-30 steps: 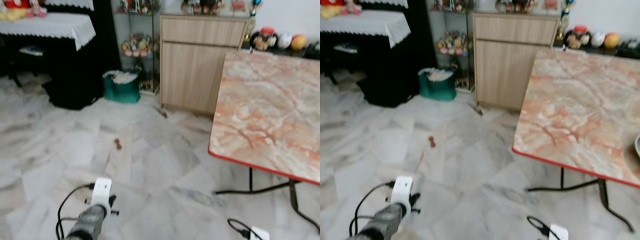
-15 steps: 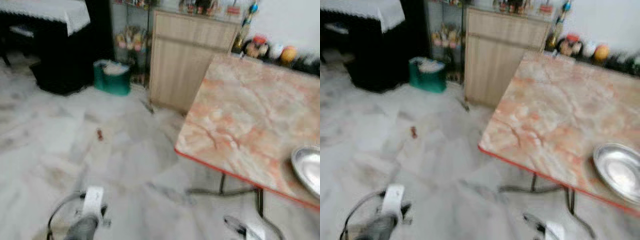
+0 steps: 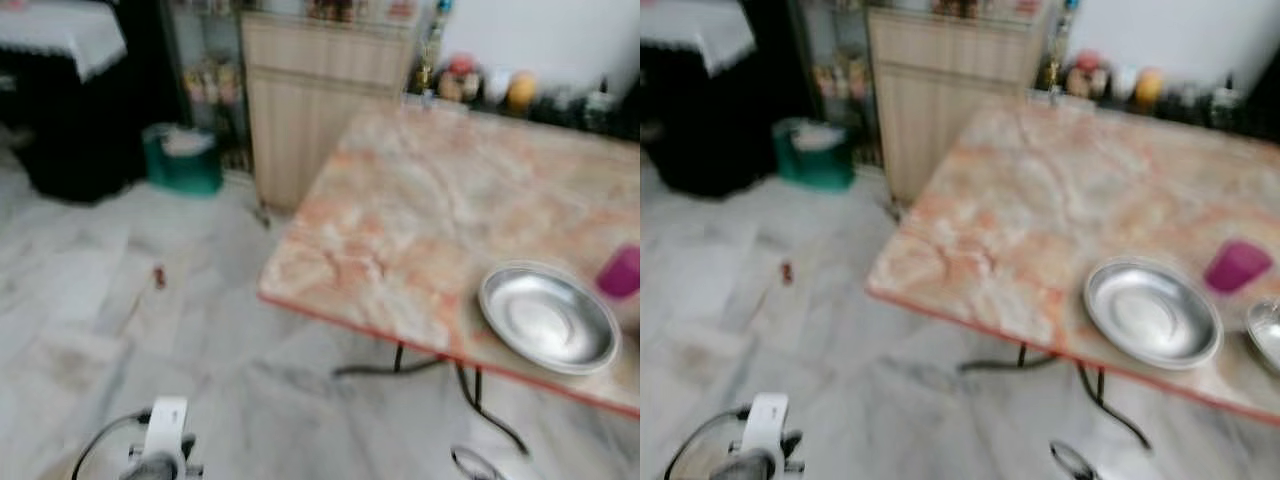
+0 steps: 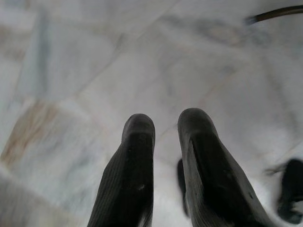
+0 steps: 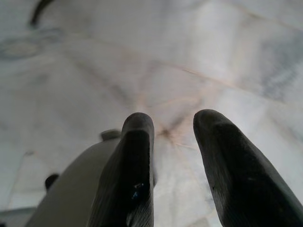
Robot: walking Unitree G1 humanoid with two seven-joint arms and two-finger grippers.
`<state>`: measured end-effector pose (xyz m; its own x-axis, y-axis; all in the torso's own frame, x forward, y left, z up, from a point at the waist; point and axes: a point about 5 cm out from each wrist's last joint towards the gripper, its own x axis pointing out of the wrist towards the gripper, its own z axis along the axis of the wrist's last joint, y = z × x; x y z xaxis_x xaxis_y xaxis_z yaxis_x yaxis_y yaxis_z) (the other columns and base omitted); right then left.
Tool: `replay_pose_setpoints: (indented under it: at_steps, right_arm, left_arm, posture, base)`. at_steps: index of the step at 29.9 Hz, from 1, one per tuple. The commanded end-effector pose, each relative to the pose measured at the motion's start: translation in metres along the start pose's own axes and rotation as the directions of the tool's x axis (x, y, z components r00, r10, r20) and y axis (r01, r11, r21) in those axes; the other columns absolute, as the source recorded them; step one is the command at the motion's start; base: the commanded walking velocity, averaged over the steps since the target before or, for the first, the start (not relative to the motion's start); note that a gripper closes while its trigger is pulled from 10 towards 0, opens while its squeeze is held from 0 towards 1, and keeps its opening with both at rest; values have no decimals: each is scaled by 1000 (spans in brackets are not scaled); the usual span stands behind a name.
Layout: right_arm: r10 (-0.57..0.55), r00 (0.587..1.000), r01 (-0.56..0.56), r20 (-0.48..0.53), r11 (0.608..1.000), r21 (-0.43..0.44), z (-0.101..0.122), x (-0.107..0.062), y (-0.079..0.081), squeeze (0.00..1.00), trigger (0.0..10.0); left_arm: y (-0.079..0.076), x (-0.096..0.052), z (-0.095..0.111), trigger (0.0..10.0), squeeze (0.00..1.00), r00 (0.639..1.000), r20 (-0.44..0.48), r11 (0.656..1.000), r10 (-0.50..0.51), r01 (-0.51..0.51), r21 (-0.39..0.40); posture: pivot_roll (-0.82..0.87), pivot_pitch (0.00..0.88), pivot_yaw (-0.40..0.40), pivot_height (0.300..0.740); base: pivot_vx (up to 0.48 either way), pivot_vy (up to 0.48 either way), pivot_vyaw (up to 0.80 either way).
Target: Setting the table
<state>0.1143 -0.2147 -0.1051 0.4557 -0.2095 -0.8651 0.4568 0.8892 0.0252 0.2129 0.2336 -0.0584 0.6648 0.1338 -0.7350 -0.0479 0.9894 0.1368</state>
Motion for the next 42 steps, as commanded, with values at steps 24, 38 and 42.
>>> replay_pose_setpoints:
  at_steps: [24, 38, 42]
  right_arm:
    - [-12, 999, 13, -40, 1000, 11, -27, -7, -5, 0, 10000]
    - [-51, 998, 52, -35, 999, 16, -27, -8, -13, 0, 10000]
    - [-67, 997, 68, -45, 998, 20, -28, -9, -17, 0, 10000]
  left_arm:
    - [14, -1, 3, 10000, 0, 1000, 12, 1000, 14, -14, 23]
    - [3, -2, 10, 10000, 0, 991, 110, 990, -70, 56, 131]
    - [11, -7, 8, 10000, 0, 981, 183, 992, -57, 36, 117]
  posture:
    - [107, 0, -13, 728]
    - [100, 0, -5, 728]
    - [150, 0, -46, 728]
  base:
    - [0, -177, -53]
    - [0, 0, 0]
    - [0, 0, 0]
